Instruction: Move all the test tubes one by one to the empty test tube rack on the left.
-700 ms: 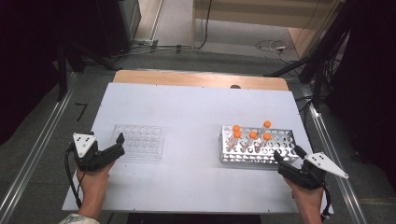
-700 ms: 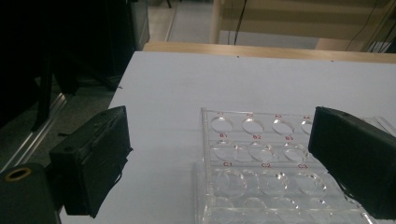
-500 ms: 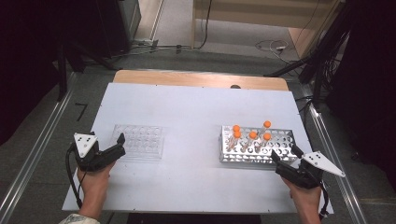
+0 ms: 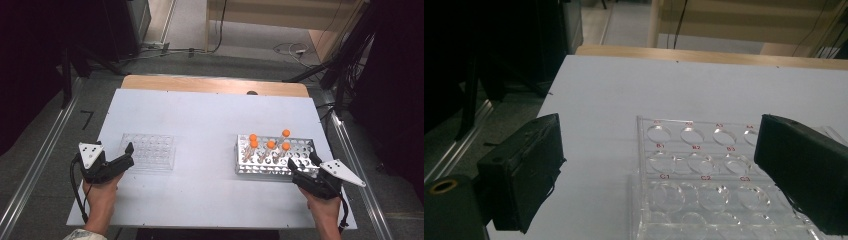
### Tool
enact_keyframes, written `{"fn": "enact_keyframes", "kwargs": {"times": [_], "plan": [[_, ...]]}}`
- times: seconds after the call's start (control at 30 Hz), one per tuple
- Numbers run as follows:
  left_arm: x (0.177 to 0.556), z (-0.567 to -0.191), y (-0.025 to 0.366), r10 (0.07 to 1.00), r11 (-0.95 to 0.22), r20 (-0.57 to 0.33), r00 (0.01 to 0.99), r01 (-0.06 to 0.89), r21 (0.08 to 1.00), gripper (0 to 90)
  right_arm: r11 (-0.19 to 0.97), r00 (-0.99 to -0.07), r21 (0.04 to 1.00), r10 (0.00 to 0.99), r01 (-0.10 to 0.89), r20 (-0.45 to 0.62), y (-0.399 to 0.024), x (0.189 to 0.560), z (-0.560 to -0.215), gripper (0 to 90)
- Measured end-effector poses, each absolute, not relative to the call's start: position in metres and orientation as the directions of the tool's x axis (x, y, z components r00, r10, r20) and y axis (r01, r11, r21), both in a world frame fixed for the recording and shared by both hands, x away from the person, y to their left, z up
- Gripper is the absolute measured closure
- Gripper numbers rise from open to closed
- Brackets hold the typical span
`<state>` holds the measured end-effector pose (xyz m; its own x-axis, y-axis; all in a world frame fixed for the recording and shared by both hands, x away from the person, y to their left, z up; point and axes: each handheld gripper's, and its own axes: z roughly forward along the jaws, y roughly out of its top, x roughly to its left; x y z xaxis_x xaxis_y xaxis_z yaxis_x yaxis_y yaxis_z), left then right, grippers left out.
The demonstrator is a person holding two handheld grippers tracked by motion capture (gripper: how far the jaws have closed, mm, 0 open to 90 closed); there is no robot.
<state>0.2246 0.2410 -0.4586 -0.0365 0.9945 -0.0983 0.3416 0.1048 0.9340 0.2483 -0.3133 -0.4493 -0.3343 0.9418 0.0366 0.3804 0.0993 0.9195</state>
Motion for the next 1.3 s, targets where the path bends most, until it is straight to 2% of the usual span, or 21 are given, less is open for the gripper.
{"fn": "enact_keyframes", "kwargs": {"times": [0.27, 0.7, 1.07, 1.3], "plan": [[0.225, -0.459, 0.240, 0.995, 0.098, -0.092, -0.035, 0.348, 0.933, 5.7, 0.117, -0.344, 0.918, 0.939, 0.380, 0.023, -0.307, 0.253, -0.450, 19.4], [0.225, -0.459, 0.240, 0.995, 0.098, -0.090, -0.038, 0.349, 0.932, 5.7, 0.138, -0.368, 0.917, 0.930, 0.373, 0.009, -0.297, 0.260, -0.458, 25.0], [0.225, -0.460, 0.240, 0.995, 0.102, -0.094, -0.038, 0.353, 0.930, 5.7, 0.132, -0.376, 0.915, 0.926, 0.382, 0.024, -0.292, 0.270, -0.464, 33.5], [0.225, -0.460, 0.241, 0.994, 0.108, -0.100, -0.041, 0.358, 0.928, 5.7, 0.119, -0.379, 0.919, 0.925, 0.375, 0.035, -0.290, 0.270, -0.468, 45.4]]}}
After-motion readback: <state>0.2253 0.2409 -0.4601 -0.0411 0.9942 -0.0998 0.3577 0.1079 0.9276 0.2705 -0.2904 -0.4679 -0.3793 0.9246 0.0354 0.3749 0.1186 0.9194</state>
